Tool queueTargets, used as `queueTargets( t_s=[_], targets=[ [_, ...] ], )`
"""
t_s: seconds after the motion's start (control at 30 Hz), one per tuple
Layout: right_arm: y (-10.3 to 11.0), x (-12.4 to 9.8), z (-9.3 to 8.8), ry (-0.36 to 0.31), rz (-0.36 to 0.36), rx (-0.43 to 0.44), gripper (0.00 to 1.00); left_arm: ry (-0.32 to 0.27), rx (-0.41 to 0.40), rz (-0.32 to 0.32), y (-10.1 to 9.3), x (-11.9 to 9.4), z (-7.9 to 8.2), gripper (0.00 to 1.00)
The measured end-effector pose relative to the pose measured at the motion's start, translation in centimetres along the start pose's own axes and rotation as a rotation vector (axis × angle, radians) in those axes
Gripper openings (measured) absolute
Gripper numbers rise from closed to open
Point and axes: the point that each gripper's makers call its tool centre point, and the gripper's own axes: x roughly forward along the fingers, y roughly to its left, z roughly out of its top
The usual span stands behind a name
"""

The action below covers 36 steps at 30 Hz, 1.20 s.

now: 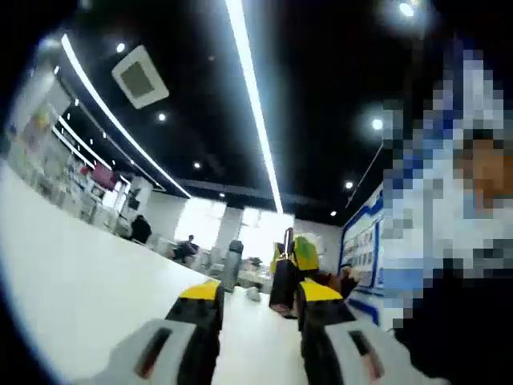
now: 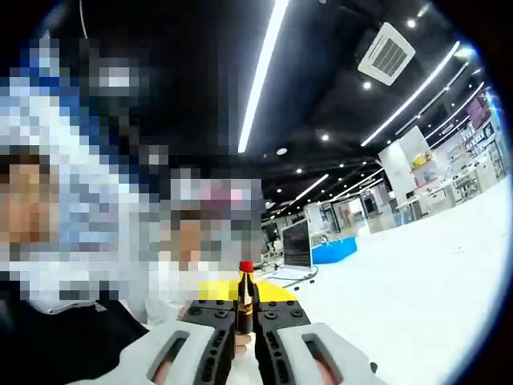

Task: Unscrew the lipstick cap, remove the lipstick, and put the cap back on the lipstick

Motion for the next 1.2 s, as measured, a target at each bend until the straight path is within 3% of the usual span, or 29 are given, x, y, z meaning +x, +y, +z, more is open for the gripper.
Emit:
queueTargets(
  t_s=[0.1,0.17,0.23,0.3,0.47,0.5,0.7,0.9,1.03,1.2],
  targets=[
    [-0.2,0.1,-0.2,0.005,-0.009,0.007,0.05,0.052,0.276,0.061,-0.6,0.1,0.0,0.41],
    [-0.4,0.1,-0.1,0.003,-0.016,0.012,0.05,0.055,0.400,0.087,-1.0,0.1,0.3,0.33],
    [-0.5,0.0,0.0,-0.003,-0.018,0.019,0.05,0.056,0.455,0.095,-1.2,0.0,0.5,0.27],
    [-0.6,-0.1,0.2,-0.008,-0.021,0.024,0.05,0.060,0.586,0.109,-1.7,0.0,0.9,0.24],
    [-0.9,-0.2,0.2,-0.006,-0.028,0.030,0.05,0.055,0.669,0.112,-2.3,0.1,1.0,0.21],
    [-1.0,-0.3,0.2,-0.005,-0.028,0.031,0.05,0.062,0.682,0.109,-2.4,0.1,0.9,0.16],
    [-1.2,-0.4,0.1,0.002,-0.027,0.033,0.05,0.086,0.644,0.116,-1.9,0.0,0.6,0.13],
    [-1.1,-0.5,0.1,0.007,-0.022,0.028,0.05,0.077,0.532,0.092,-1.8,-0.3,0.6,0.13],
    [-0.9,-0.6,0.2,0.010,-0.015,0.021,0.05,0.054,0.378,0.044,-2.0,-0.4,0.6,0.13],
    [-0.6,-0.6,0.2,0.014,-0.004,0.017,0.05,0.020,0.056,-0.055,-2.0,-0.3,0.4,0.13]
  ],
)
